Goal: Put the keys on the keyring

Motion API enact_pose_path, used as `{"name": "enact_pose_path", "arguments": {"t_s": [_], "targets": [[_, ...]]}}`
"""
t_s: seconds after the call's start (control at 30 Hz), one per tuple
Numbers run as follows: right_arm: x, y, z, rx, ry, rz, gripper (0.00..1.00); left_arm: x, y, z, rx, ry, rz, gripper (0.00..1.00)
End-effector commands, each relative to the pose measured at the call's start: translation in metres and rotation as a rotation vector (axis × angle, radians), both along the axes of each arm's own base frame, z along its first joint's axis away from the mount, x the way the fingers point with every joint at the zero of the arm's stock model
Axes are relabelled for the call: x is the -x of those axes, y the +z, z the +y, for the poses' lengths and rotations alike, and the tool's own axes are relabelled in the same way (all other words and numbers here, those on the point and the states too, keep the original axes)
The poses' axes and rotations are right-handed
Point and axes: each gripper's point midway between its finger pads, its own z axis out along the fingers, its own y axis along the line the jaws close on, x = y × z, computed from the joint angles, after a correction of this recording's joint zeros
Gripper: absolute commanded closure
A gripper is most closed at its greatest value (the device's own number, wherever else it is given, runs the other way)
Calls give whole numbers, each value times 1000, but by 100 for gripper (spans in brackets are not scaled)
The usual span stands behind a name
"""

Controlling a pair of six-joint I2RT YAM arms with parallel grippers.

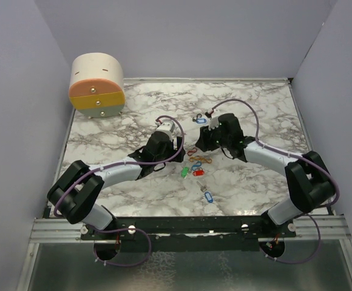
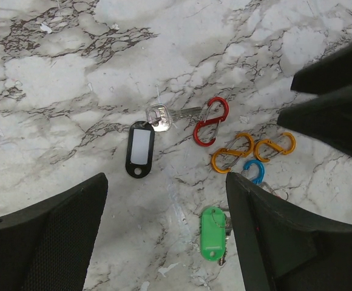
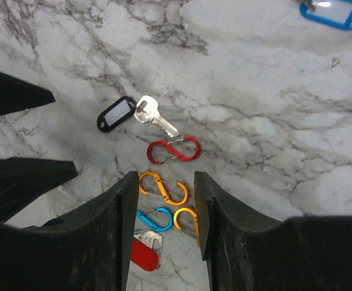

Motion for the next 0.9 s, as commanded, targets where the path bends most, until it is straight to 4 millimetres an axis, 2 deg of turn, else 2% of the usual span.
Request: {"name": "enact_pose_path", "arguments": {"t_s": [0.0, 0.07, 0.27, 0.6, 0.87], "targets": [[35, -13, -11, 22, -69, 62, 59, -5, 16, -4, 22, -6, -30, 20], [46, -15, -17, -2, -86, 68, 59, -3, 14, -5, 23, -15, -24, 21], [64, -11, -25, -38, -105, 77, 63, 4, 13, -14, 25, -62, -20, 22], [87, -42, -22, -67, -72, 181, 68, 11, 13, -33, -32, -120, -40, 22], [97, -52, -19, -91, -43, 212, 68, 16, 9, -44, -54, -139, -44, 22]]}}
